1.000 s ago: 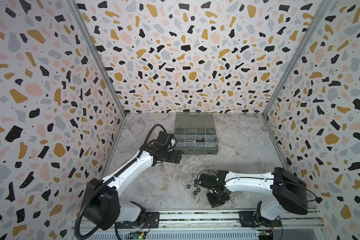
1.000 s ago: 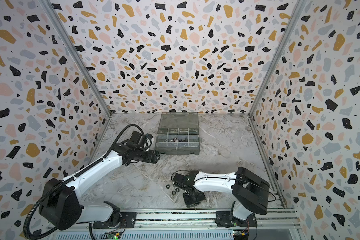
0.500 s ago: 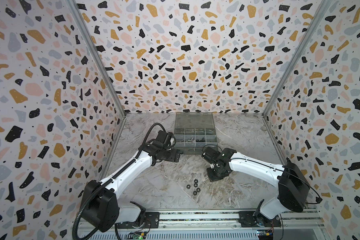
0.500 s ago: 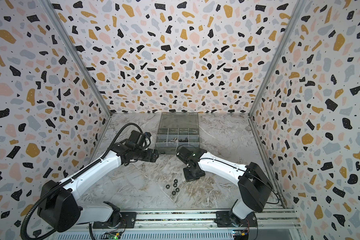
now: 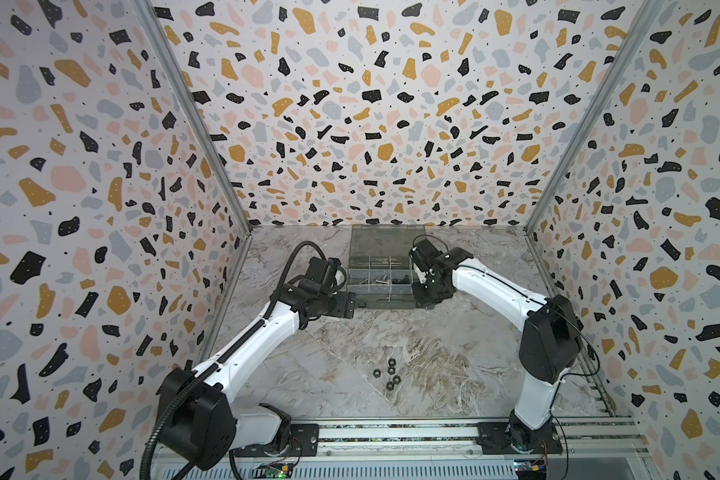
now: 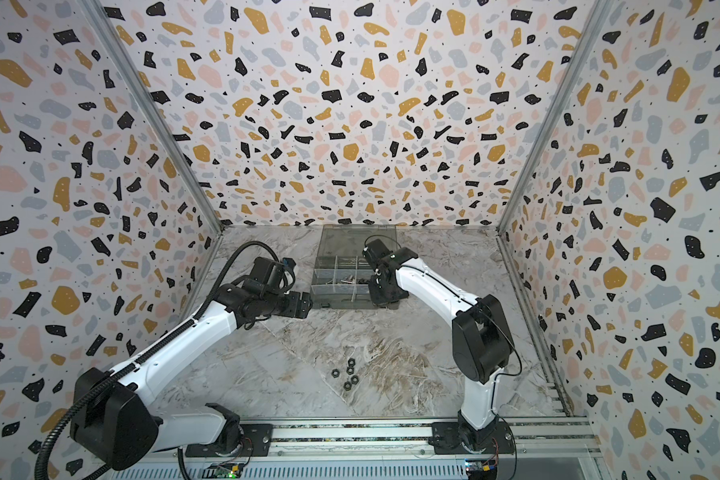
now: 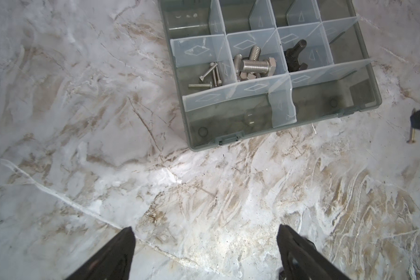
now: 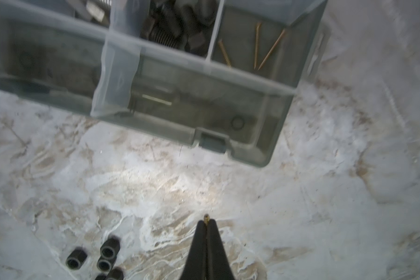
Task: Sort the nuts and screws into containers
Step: 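Carry the brass screw into the brass-screw compartment and open the right gripper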
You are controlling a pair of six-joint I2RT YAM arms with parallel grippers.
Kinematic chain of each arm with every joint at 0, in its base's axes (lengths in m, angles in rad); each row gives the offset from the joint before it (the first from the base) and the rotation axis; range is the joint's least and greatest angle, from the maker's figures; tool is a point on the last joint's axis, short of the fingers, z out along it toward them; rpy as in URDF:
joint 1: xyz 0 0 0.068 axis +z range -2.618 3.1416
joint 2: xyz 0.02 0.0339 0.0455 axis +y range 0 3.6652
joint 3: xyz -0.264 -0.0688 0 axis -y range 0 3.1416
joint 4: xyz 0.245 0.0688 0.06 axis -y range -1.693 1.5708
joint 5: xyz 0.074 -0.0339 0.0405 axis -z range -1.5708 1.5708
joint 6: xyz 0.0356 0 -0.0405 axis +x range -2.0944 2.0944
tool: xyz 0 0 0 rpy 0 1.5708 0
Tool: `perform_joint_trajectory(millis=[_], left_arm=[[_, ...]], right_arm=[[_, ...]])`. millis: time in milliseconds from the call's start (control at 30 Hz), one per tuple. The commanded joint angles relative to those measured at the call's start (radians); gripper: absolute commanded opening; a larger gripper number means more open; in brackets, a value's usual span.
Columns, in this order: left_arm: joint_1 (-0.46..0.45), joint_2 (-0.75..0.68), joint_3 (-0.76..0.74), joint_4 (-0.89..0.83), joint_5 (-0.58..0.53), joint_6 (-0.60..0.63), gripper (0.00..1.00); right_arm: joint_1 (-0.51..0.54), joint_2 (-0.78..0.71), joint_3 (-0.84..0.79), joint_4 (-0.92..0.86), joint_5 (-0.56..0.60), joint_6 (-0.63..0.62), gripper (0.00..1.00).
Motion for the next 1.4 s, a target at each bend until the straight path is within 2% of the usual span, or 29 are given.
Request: perform_joint_trajectory(millis=[0,333,533,767,1033,1100,1233,1367], left_arm=[[0.015,-0.003,0.058,0.024,-0.02,0.023,0.93],[0.028,0.084,0.151,0.009,-0.018,0.067,0.98],[0.028,0.118,0.19,-0.001,-0.04,0.086,0.99],[0.035,0.136,0.209,-0.011,-0.058,0.097,0.99],[0.038,0.134,0.191,-0.006,-0.046,0.092,0.99],[0.039,0.132,0.185,-0.006,-0.028,0.09,1.0],[0.039,0.128,0.179,-0.009,-0.007,0.086,1.0],[0.039,0.117,0.171,-0.023,-0.012,0.081,1.0]], right_arm=[[-0.034,0.062,0.115,-0.039,0.023,-0.07,0.0],[-0.106,0.312,0.46,-0.09,0.002,-0.122,0.0],[-0.13,0.418,0.594,-0.118,-0.021,-0.133,0.0],[-0.142,0.447,0.589,-0.118,-0.03,-0.14,0.0],[-0.142,0.414,0.475,-0.072,-0.037,-0.146,0.0],[-0.142,0.414,0.462,-0.07,-0.04,-0.153,0.08],[-0.142,0.402,0.457,-0.068,-0.044,-0.162,0.33],[-0.142,0.348,0.447,-0.075,-0.037,-0.169,0.39]])
